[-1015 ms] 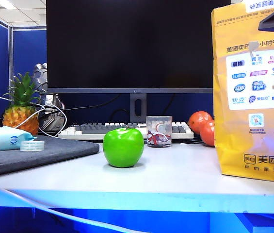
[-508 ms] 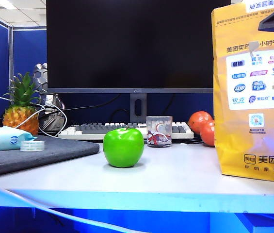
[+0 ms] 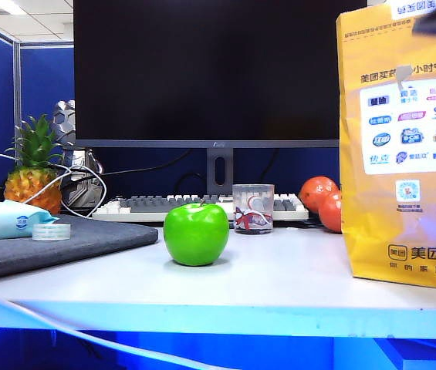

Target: Pick up the green apple and throw it into the yellow paper bag.

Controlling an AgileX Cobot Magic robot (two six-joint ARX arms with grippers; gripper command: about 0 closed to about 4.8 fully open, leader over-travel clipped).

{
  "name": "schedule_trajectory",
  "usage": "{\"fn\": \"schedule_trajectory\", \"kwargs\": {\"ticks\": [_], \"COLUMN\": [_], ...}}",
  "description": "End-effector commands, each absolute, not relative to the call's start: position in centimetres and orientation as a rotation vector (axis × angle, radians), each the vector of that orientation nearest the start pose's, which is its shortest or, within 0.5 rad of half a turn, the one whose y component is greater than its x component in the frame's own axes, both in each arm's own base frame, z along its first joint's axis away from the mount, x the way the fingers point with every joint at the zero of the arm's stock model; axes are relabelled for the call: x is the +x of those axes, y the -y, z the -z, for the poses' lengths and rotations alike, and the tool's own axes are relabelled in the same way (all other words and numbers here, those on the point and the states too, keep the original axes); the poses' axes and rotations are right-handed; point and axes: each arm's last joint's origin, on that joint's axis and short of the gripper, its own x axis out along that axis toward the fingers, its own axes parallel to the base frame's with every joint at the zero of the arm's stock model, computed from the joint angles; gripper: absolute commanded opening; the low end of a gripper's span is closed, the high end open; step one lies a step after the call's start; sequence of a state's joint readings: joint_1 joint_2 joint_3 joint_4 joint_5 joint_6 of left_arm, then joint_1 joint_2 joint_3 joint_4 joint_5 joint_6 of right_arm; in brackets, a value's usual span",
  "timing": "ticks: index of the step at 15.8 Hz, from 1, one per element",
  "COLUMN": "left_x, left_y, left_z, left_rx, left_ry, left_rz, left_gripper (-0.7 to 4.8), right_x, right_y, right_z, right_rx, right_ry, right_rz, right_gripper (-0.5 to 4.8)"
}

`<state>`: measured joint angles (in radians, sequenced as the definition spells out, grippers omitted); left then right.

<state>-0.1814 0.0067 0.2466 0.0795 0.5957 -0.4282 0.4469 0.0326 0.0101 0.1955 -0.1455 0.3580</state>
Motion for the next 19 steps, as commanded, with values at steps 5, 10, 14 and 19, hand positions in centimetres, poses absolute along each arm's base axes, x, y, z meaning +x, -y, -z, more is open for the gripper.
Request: {"fn": "schedule_trajectory", "kwargs": {"ticks": [5, 10, 14, 19], "left_x": [10.5, 18.5, 24.4, 27.5], "left_y": [3.6, 4.8, 6.8, 13.0], "left_z": [-29.9, -31.5, -29.3, -25.0], "left_rx": [-0.181, 0.010, 0.048, 0.292], "left_ry": [0.033, -0.253, -0.459, -0.566], "left_rz": [0.790, 0.701, 0.789, 0.886], "left_gripper": [4.79, 4.79, 4.79, 4.79], "right_x": [8.0, 10.5, 13.2, 15.3], "right_y": [-4.3, -5.4, -7.0, -8.4], "right_z": [-22.8, -24.5, -25.8, -26.2], "right_rx": [0.209, 0.133, 0.107, 0.104], "right_ry": [0.152, -0.065, -0.226, -0.321], "right_rz": [-0.590, -0.535, -0.630, -0.748], "right_gripper": [4.79, 4.79, 4.79, 4.79]}}
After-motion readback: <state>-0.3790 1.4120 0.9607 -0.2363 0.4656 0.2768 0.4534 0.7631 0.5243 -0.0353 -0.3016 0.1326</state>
